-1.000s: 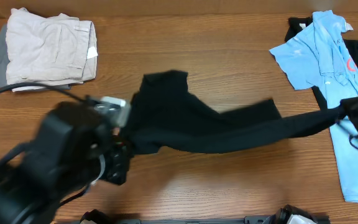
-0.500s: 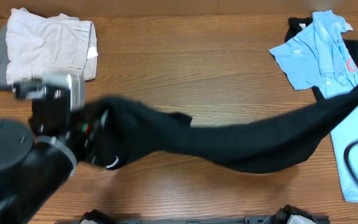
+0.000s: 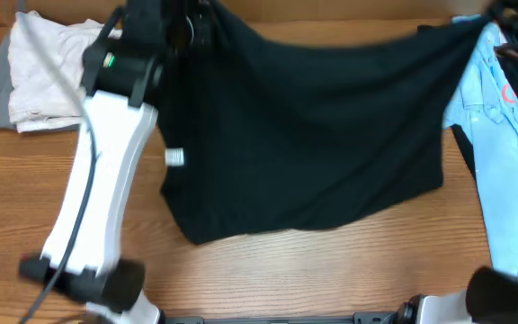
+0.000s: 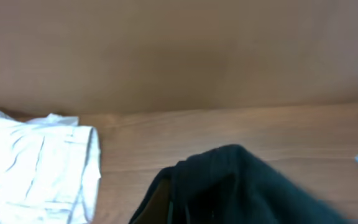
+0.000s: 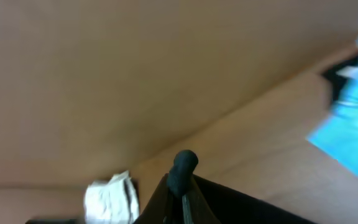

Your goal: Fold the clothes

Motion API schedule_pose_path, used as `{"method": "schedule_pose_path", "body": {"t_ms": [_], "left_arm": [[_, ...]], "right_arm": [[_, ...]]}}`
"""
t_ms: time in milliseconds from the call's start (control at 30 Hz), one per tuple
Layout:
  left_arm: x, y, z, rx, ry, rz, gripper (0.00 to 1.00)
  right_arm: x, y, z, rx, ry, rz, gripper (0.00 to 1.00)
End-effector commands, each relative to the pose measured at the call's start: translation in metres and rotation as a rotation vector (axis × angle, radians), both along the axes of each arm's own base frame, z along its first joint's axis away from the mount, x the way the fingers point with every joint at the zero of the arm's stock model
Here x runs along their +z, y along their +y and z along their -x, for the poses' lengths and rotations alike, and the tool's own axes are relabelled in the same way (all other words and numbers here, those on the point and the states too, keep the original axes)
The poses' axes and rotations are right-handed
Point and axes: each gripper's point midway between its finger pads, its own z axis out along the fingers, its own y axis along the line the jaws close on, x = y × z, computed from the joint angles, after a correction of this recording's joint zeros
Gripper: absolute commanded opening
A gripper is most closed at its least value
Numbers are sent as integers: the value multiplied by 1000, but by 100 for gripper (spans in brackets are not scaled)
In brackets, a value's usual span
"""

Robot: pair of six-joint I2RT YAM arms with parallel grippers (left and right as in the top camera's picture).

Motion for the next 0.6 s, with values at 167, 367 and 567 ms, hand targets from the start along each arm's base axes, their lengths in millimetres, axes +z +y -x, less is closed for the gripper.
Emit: {"method": "schedule_pose_path", "body": {"t_ms": [167, 367, 567], "left_arm": [[164, 58, 12, 14, -412, 38, 4], [196, 65, 57, -5, -434, 19, 6], [99, 60, 68, 2, -48, 60, 11]], "right_arm": [[108, 13, 33, 63, -290, 57, 4], [117, 5, 56, -32, -244, 101, 4], [31, -1, 53, -15, 60, 94, 5]]}}
